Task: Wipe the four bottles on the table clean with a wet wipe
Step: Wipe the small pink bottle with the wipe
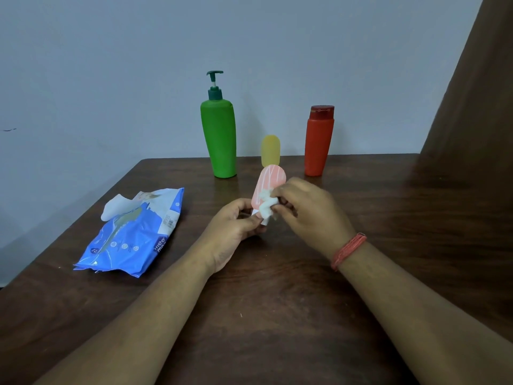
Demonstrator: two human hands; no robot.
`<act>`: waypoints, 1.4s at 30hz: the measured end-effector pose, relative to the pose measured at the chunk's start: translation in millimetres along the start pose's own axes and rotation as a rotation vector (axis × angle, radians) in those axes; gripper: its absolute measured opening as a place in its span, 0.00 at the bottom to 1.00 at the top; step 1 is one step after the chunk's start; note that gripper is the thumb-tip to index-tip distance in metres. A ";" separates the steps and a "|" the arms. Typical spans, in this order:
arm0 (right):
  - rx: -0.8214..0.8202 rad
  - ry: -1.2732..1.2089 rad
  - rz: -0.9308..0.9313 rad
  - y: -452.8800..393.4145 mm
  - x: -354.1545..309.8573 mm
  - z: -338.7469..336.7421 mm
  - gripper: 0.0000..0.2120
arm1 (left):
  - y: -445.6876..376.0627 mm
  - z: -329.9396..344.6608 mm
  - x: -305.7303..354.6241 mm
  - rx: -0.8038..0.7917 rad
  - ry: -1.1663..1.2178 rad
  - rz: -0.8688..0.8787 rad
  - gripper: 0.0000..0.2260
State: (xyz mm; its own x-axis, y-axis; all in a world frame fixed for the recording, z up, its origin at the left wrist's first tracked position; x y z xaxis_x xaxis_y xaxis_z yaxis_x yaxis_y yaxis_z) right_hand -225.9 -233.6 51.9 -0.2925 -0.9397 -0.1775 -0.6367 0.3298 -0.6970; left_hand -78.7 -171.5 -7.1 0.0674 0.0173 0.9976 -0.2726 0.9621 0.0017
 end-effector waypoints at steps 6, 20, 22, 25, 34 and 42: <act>0.074 -0.035 0.077 1.0 6.1 -4.7 0.10 | 2.7 2.6 2.2 -0.002 -0.120 0.020 0.09; 0.221 -0.044 0.182 0.6 24.9 -9.8 0.09 | 1.9 1.1 2.4 -0.016 -0.114 0.010 0.10; 0.262 -0.076 0.208 0.8 28.0 -14.7 0.08 | 2.2 1.7 2.7 -0.025 -0.147 0.025 0.10; 0.119 -0.068 0.131 0.8 19.3 -7.2 0.10 | 2.0 0.1 2.0 -0.015 -0.120 0.027 0.08; 0.108 -0.020 0.159 1.8 18.9 -7.4 0.08 | 3.0 2.1 4.3 -0.011 -0.159 0.050 0.10; 0.160 -0.053 0.166 3.3 21.1 -12.0 0.07 | 5.3 3.5 7.5 -0.008 -0.243 0.046 0.14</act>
State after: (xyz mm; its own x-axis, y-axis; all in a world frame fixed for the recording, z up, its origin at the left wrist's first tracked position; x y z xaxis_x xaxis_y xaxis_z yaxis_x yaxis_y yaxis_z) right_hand -242.7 -251.2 54.2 -0.3432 -0.8786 -0.3320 -0.4604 0.4655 -0.7558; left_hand -83.0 -167.3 0.6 -0.1777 -0.0039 0.9841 -0.2620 0.9641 -0.0435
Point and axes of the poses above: each hand's wrist, its own y-axis away from the middle knuckle, its own z-axis out of the palm, x = y × z, the point moved 5 cm from there along -y, towards the middle knuckle, and after that the axes turned 3 degrees about -z, right-handed, at the moved point
